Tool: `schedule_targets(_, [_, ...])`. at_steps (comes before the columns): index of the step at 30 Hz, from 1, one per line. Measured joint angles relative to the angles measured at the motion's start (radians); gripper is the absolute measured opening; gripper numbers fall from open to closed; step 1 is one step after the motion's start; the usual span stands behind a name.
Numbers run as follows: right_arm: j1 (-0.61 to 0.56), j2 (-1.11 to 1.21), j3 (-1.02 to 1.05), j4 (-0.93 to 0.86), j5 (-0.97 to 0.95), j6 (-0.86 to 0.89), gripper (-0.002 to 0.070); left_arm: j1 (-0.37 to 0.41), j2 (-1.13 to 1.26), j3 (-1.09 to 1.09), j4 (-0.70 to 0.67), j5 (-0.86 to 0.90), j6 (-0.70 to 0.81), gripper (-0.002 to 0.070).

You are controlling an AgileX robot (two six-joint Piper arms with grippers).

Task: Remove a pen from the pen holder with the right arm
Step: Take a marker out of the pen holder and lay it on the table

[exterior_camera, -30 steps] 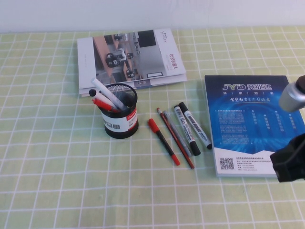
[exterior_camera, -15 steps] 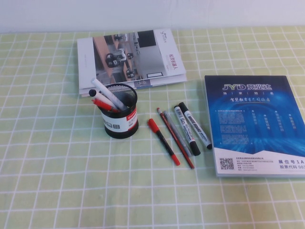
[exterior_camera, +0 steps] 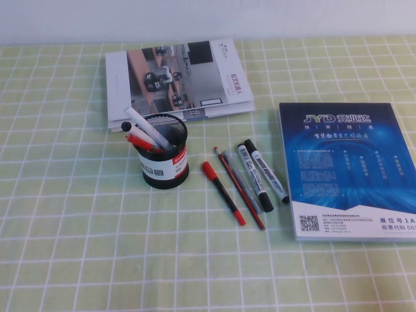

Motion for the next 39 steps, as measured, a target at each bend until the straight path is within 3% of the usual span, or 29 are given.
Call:
schedule_targets(24, [0.015, -0.075, 0.032, -0.008, 0.024, -0.001, -0.0012, 0.000, 0.000, 0.000, 0.000, 0.000, 0.000, -0.0005])
schedule_targets(31, [0.015, -0.075, 0.032, -0.212, 0.059, 0.216, -0.0012, 0.000, 0.000, 0.000, 0.000, 0.000, 0.000, -0.0005])
schedule_targets(39, [0.015, -0.075, 0.034, -0.241, 0.161, 0.250, -0.0013, 0.000, 0.000, 0.000, 0.000, 0.000, 0.000, -0.0005])
